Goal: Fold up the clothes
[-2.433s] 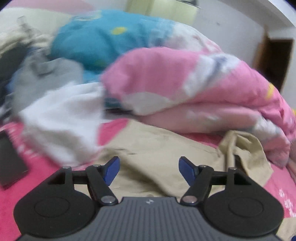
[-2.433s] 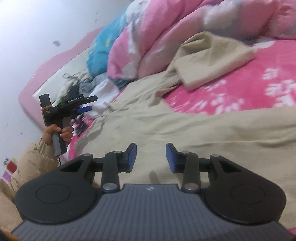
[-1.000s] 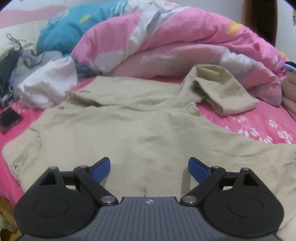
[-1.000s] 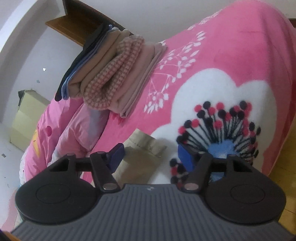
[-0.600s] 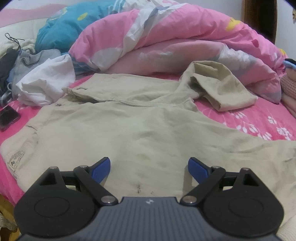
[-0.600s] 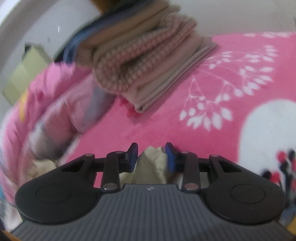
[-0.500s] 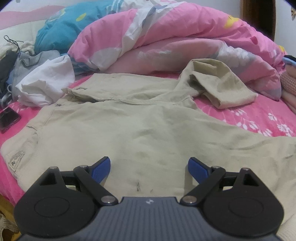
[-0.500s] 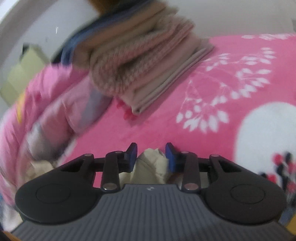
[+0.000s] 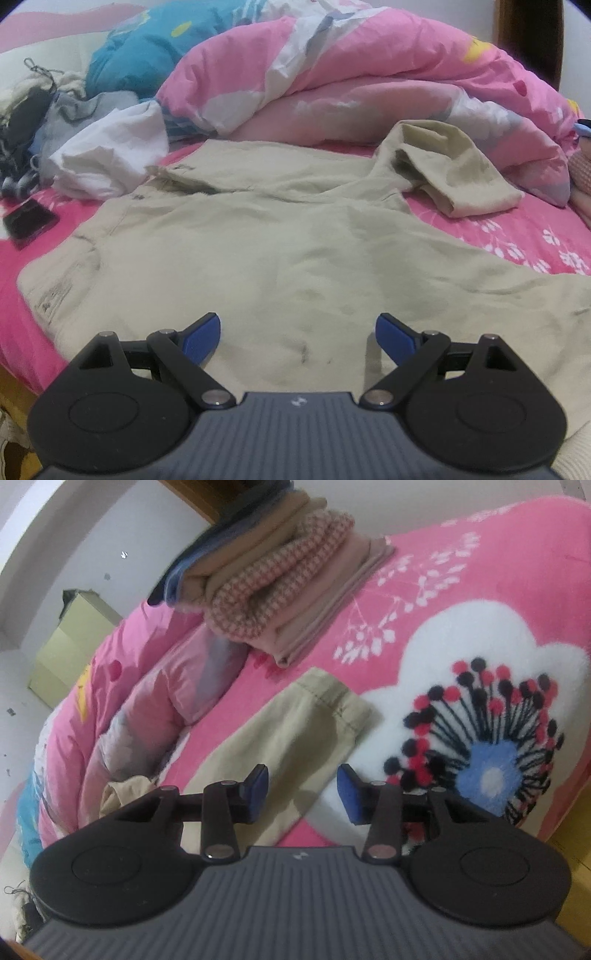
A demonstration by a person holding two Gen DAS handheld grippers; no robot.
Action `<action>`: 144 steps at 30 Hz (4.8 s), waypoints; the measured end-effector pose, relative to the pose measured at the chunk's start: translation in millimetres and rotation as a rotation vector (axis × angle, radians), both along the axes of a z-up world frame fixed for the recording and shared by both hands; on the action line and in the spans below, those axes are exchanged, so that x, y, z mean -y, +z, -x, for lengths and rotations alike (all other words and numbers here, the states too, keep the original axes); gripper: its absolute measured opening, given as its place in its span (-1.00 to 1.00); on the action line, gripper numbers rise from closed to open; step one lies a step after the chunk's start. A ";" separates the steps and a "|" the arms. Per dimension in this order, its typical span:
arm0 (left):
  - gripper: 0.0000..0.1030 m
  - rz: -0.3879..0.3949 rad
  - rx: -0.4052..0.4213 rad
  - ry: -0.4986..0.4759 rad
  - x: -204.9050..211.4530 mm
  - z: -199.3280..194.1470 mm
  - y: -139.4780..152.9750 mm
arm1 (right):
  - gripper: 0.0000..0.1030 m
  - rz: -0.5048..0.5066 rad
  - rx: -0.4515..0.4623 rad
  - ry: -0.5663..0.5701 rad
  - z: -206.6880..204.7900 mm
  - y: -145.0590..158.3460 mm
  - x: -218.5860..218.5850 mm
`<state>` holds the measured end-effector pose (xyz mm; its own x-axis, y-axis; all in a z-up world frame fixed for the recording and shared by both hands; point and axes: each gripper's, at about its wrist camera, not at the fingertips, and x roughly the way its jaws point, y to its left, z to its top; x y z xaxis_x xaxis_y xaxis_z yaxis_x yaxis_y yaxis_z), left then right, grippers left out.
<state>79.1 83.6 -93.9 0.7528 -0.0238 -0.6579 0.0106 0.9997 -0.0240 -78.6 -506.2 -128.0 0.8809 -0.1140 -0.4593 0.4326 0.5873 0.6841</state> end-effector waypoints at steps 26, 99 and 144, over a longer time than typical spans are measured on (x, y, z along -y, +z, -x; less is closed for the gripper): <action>0.79 0.085 -0.005 0.056 -29.4 36.1 -1.7 | -0.93 -0.173 0.272 -0.069 110.0 45.3 -14.4; 0.80 -0.093 0.057 -0.055 18.6 -37.3 -14.9 | -0.92 0.544 -0.293 -0.084 -85.2 19.8 53.3; 0.85 0.052 0.135 -0.206 37.0 -61.1 -32.0 | -0.69 0.514 -0.211 1.345 -312.0 41.5 -346.7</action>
